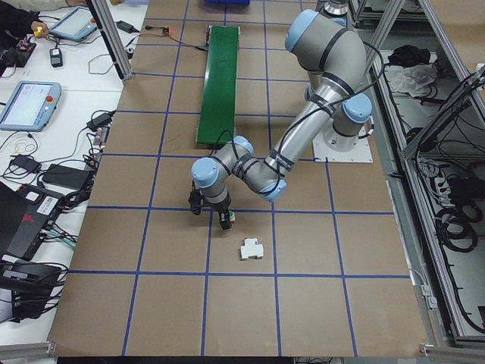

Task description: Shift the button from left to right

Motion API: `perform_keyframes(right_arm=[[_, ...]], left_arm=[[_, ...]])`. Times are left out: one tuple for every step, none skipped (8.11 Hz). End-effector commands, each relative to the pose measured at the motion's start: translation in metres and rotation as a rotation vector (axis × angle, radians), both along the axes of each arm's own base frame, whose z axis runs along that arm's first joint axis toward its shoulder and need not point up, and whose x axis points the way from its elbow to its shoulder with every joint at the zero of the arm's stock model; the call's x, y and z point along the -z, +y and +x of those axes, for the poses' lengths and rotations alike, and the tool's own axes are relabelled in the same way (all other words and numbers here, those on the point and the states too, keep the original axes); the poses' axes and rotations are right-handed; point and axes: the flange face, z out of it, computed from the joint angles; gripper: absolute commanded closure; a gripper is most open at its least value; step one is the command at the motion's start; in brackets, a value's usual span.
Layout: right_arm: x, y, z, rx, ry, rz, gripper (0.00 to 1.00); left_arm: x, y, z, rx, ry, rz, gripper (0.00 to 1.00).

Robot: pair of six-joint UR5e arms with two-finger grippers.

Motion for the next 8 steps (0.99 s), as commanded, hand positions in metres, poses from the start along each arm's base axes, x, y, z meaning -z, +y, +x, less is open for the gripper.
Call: perform_keyframes(right_arm=[[0.0,0.0,0.0001,0.0,-0.001,0.0,0.0],[0.0002,0.0001,-0.0001,-0.001,0.001,0.001,0.0],[0.0002,0.0001,-0.0001,0.0,0.001,0.001,0.0],[0.0,0.0,-0.0001,0.0,0.001,0.0,0.0],[0.0002,0.0001,-0.0001,0.0,0.001,0.001,0.0],[0.0002,0.0001,0.0001,0.0,-0.001,0.002,0.0],[0.0002,0.0001,-0.0001,0.0,0.001,0.001,0.0],[0.0002,0.0001,-0.0001,0.0,0.001,0.001,0.0]], left_arm=[[0.0116,-0.0002,0.0013,0.026,0.01,0.016,0.0],[0.0132,0.0001,0.0009,0.026,0.013,0.019,0.0],[0.0132,0.0003,0.0011,0.028,0.011,0.021,0.08],[0.0133,0.0005,0.0011,0.028,0.011,0.023,0.17],[0.0137,0.0009,0.0008,0.028,0.014,0.026,0.33],[0.0139,0.0009,0.0005,0.028,0.016,0.026,0.61],[0.0141,0.0011,0.0003,0.025,0.018,0.028,0.67],[0.0144,0.0014,0.0002,0.025,0.019,0.031,0.9]])
